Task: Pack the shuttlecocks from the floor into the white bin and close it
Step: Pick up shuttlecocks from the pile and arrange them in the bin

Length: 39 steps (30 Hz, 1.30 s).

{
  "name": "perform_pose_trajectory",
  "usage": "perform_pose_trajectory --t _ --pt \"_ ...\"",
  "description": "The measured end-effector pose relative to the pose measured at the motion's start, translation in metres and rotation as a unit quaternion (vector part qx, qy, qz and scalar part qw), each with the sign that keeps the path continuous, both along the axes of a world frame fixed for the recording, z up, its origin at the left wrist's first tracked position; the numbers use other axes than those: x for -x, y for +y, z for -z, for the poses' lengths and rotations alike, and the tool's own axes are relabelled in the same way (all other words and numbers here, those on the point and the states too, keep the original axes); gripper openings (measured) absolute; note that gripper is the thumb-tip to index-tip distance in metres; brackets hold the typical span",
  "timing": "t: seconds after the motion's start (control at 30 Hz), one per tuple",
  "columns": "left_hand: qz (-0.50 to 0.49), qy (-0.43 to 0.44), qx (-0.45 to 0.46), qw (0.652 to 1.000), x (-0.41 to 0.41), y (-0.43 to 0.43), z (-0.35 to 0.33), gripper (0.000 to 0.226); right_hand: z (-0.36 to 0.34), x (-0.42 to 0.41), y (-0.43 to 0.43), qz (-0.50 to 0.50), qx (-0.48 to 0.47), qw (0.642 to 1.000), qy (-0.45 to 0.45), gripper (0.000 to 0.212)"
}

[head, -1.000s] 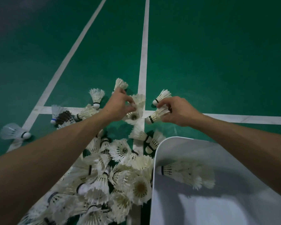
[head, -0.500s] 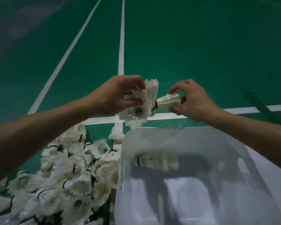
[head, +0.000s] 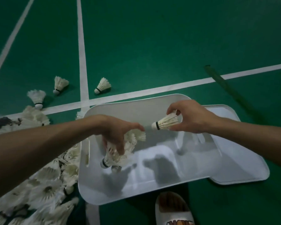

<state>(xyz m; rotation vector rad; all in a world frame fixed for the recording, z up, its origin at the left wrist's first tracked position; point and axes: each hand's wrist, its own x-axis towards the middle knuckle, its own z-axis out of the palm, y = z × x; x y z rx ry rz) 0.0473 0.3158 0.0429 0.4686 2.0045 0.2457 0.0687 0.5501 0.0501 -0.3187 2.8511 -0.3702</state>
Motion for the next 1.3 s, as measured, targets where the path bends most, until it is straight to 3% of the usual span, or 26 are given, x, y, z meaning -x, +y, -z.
perform_pose_trajectory --t 0.23,0.53,0.83,1.03,1.3 --pt "-0.069 -0.033 0.041 0.996 0.012 0.000 0.030 0.109 0.052 0.021 -0.015 -0.018 -0.035 0.998 -0.042 0.040" --pt "-0.063 -0.039 0.045 0.996 0.032 -0.010 0.061 0.108 0.095 0.040 -0.035 0.042 0.044 0.993 -0.098 0.048" --pt "-0.029 -0.004 0.008 1.000 0.037 -0.011 0.079 0.107 0.118 0.040 -0.055 0.019 0.057 0.984 -0.170 0.075" --pt "-0.024 -0.031 -0.017 0.999 0.036 -0.011 0.074 0.089 0.131 0.040 -0.055 0.080 0.067 0.979 -0.176 0.066" --pt "0.013 -0.021 0.020 0.999 0.037 -0.008 0.080 0.092 0.129 0.042 -0.051 0.090 0.125 0.972 -0.178 0.062"
